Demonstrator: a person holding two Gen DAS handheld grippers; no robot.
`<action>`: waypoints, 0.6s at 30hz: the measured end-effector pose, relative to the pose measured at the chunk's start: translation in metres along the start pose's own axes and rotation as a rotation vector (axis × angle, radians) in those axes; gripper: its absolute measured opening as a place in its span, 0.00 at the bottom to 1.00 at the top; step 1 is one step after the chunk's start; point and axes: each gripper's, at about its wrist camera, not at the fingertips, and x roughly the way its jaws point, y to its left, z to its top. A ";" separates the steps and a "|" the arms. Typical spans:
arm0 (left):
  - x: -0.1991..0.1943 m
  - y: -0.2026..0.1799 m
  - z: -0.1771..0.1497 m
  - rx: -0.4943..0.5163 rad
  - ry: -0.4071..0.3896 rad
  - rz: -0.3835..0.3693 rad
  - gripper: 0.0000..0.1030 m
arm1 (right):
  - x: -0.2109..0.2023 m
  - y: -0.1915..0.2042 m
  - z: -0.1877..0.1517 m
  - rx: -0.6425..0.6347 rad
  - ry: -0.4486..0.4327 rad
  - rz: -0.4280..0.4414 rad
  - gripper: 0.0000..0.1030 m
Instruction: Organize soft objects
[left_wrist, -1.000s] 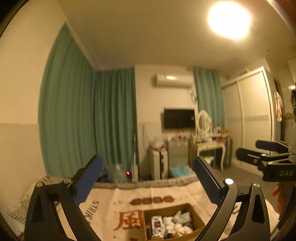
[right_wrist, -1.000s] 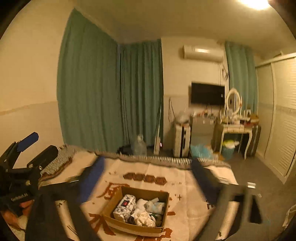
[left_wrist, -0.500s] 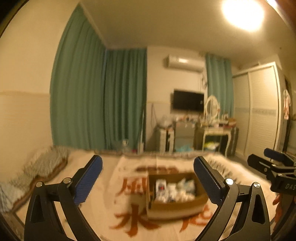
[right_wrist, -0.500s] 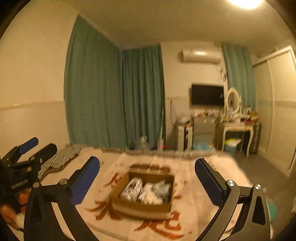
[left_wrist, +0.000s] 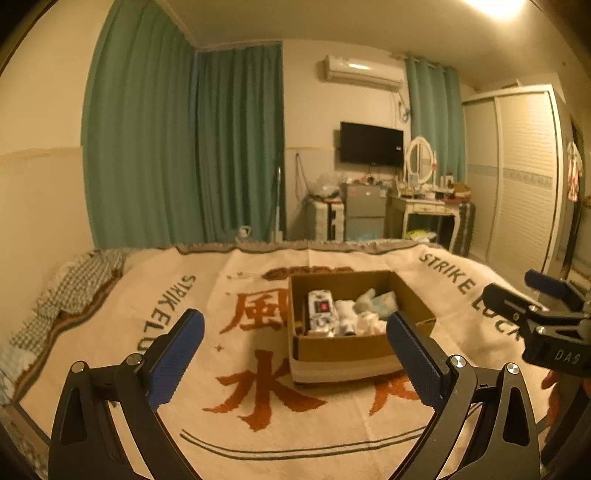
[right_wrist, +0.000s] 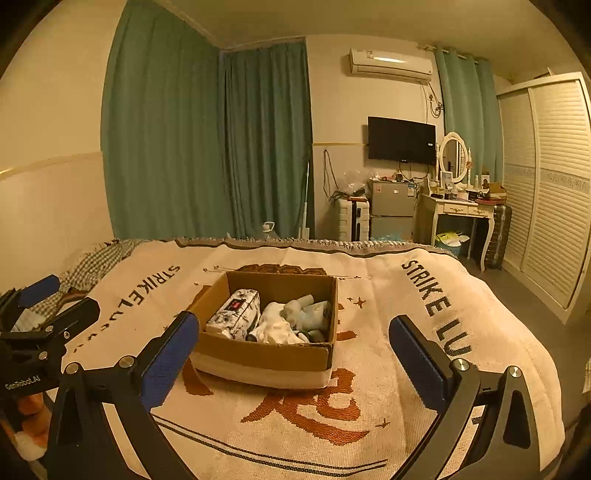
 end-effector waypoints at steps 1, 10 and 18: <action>-0.001 0.001 -0.001 -0.004 0.000 -0.006 0.98 | 0.001 0.000 0.001 0.002 0.000 0.000 1.00; -0.001 -0.004 0.000 0.014 0.002 0.008 0.98 | 0.001 0.000 0.003 0.007 0.003 -0.017 1.00; 0.003 -0.005 -0.001 0.017 0.013 0.011 0.98 | -0.003 -0.005 0.002 0.029 -0.008 -0.030 1.00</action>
